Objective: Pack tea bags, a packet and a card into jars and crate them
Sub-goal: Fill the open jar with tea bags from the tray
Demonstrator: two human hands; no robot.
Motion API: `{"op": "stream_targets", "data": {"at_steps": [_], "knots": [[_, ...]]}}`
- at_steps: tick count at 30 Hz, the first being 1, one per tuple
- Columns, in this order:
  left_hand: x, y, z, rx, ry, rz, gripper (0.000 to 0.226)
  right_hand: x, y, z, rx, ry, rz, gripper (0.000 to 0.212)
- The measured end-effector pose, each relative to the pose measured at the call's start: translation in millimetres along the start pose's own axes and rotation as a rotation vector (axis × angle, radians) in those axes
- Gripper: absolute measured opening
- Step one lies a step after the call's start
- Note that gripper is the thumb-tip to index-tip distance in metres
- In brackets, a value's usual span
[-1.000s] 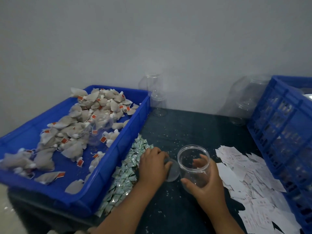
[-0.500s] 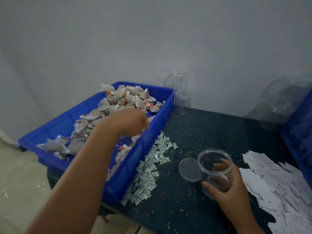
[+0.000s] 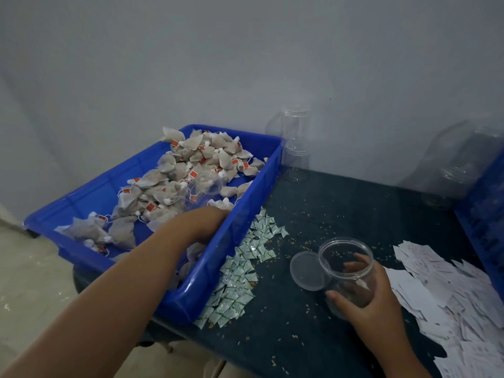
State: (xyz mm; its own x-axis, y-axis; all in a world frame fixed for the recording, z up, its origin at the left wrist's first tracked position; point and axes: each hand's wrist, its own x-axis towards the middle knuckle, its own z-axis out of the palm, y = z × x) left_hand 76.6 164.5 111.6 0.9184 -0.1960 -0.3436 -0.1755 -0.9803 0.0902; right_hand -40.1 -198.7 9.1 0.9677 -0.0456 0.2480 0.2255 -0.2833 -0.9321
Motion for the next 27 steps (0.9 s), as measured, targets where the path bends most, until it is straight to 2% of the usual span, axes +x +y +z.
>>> {"op": "stream_targets", "data": {"at_steps": [4, 7, 9, 13, 18, 20, 22, 24, 27], "knots": [[-6.9, -9.3, -10.3, -0.145, 0.236, -0.061, 0.017, -1.0, 0.3, -0.5, 0.019, -0.008, -0.002, 0.084], [-17.2, -13.5, -24.4, -0.428, 0.485, -0.141, 0.027, -1.7, 0.8, -0.8, 0.033, 0.005, -0.003, 0.084], [-23.0, -12.7, -33.1, -0.548, 0.572, -0.178, 0.033, -1.9, -0.9, -0.5, 0.032, 0.009, -0.003, 0.084], [-28.2, -6.6, -42.5, -0.571, 0.588, -0.227, 0.035, -1.7, -1.3, -1.5, 0.028, 0.013, 0.001, 0.088], [-39.1, 16.6, -57.2, -0.666, 0.724, -0.205, 0.03, -0.9, 0.7, -1.5, 0.005, -0.004, -0.002, 0.091], [-46.4, 31.3, -67.2, -0.725, 0.812, -0.167, 0.028, -0.8, 1.2, -1.9, 0.002, -0.01, -0.007, 0.09], [-54.2, 49.7, -77.9, -0.885, 0.863, -0.103, 0.025, -0.9, 1.0, -1.7, -0.002, -0.016, -0.013, 0.089], [-60.3, 73.0, -87.0, -1.027, 0.863, -0.015, 0.024, -1.0, 0.6, -1.5, -0.001, -0.026, -0.016, 0.09], [-63.0, 116.1, -88.0, -1.094, 0.788, 0.107, 0.024, -0.8, 1.5, -2.0, 0.0, -0.034, -0.013, 0.091]]}}
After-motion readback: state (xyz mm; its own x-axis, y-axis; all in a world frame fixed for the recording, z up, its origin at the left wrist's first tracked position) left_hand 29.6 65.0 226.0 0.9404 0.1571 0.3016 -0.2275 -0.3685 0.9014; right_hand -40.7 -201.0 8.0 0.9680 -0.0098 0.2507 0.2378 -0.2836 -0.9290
